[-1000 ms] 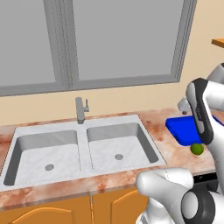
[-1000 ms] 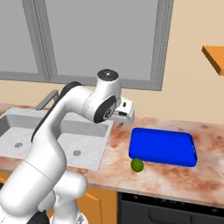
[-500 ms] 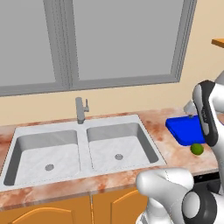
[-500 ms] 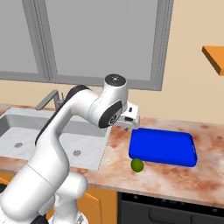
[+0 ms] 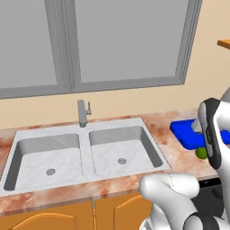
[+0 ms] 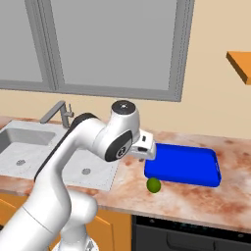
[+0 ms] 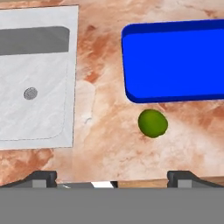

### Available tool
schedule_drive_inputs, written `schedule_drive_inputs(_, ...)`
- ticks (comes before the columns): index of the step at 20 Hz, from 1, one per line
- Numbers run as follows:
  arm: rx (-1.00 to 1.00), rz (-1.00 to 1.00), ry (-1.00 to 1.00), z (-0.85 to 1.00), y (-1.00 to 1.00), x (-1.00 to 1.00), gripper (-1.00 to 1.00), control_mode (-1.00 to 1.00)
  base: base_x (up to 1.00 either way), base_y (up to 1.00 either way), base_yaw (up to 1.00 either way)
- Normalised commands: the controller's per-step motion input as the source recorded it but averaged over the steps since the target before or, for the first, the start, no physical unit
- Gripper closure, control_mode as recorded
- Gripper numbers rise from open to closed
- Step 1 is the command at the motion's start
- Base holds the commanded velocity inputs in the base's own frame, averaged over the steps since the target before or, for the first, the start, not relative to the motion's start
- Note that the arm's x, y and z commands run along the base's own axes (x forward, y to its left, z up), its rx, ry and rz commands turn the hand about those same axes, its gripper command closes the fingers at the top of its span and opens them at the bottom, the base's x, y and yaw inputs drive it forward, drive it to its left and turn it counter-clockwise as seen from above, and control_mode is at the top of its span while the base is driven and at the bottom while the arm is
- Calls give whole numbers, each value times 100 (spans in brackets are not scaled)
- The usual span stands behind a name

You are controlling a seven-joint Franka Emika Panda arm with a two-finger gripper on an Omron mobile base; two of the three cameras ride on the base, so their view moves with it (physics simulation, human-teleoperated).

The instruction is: Pick up all produce items and place them in the sink. Turn on the sink faucet to wash them. Then turn the sink off and put them in the tray.

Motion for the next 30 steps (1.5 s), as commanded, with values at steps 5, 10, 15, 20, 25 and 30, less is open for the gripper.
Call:
schedule_drive_inputs(5, -3, 0, 0, -38, -23, -3, -100, -100, 0, 0, 0)
schedule_drive_inputs(10, 0, 0, 0, -14, -33, -13, -100, -100, 0, 0, 0)
schedule_drive_inputs(15, -2, 0, 1, -10, -20, -5, -100, -100, 0, 0, 0)
schedule_drive_inputs(20, -4, 0, 2, -20, -5, 1, -100, -100, 0, 0, 0)
schedule_drive_inputs(25, -4, 0, 2, -24, -6, 2, -100, -100, 0, 0, 0)
schedule_drive_inputs(30, 0, 0, 4, -21, -4, 23, -100, -100, 0, 0, 0)
